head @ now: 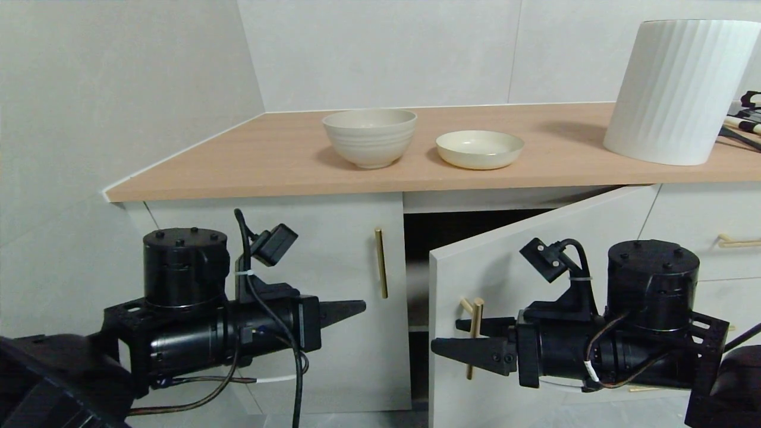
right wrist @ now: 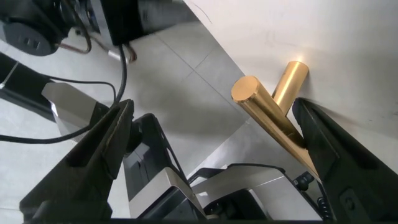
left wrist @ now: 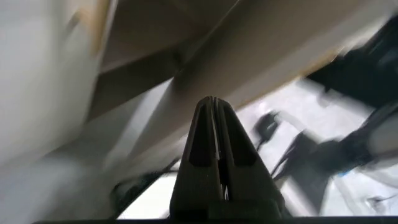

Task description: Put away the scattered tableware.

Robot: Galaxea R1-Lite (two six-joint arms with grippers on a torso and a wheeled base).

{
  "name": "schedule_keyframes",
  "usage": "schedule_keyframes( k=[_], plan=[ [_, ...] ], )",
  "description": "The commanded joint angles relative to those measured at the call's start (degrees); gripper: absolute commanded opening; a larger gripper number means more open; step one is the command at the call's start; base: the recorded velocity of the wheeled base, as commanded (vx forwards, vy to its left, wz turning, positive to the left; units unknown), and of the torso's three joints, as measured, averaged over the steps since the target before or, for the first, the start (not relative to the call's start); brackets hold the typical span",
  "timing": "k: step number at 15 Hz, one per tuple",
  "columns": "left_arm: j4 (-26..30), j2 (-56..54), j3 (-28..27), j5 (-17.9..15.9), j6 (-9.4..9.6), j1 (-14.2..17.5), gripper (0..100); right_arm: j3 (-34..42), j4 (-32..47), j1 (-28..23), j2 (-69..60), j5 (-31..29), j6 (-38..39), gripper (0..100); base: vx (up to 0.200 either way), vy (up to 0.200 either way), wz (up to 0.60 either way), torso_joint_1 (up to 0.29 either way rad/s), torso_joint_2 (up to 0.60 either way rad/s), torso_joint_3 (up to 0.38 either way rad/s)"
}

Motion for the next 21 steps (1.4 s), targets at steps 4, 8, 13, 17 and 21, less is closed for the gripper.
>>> schedule_keyframes(
  k=[4,8,13,17,21],
  plan=[
    [-13.28,12.68,-5.22,0.14,-2.47,-3.80,0,0.09,0.11,0.10,0.06,-0.01,0.01,100,0.000,0.000,0.00,0.000,0.00,0.000],
    [-33.14,23.75,-4.16,10.07,-1.33,-10.83,0,0.70,0.11,0.01,-0.91,-0.19,-0.25,100,0.000,0.000,0.00,0.000,0.00,0.000],
    [-34.55,24.19,-4.07,10.51,-0.71,-12.76,0,2.81,0.19,-2.89,-2.05,-0.62,-8.60,100,0.000,0.000,0.00,0.000,0.00,0.000],
    [-34.55,24.19,-4.16,11.92,1.31,-13.46,0,4.66,0.28,-5.61,-2.49,-3.17,-15.90,100,0.000,0.000,0.00,0.000,0.00,0.000],
    [-34.37,24.01,-6.27,11.74,1.57,-13.64,0,6.68,0.81,-7.99,-5.13,-3.44,-18.89,100,0.000,0.000,0.00,0.000,0.00,0.000]
  ],
)
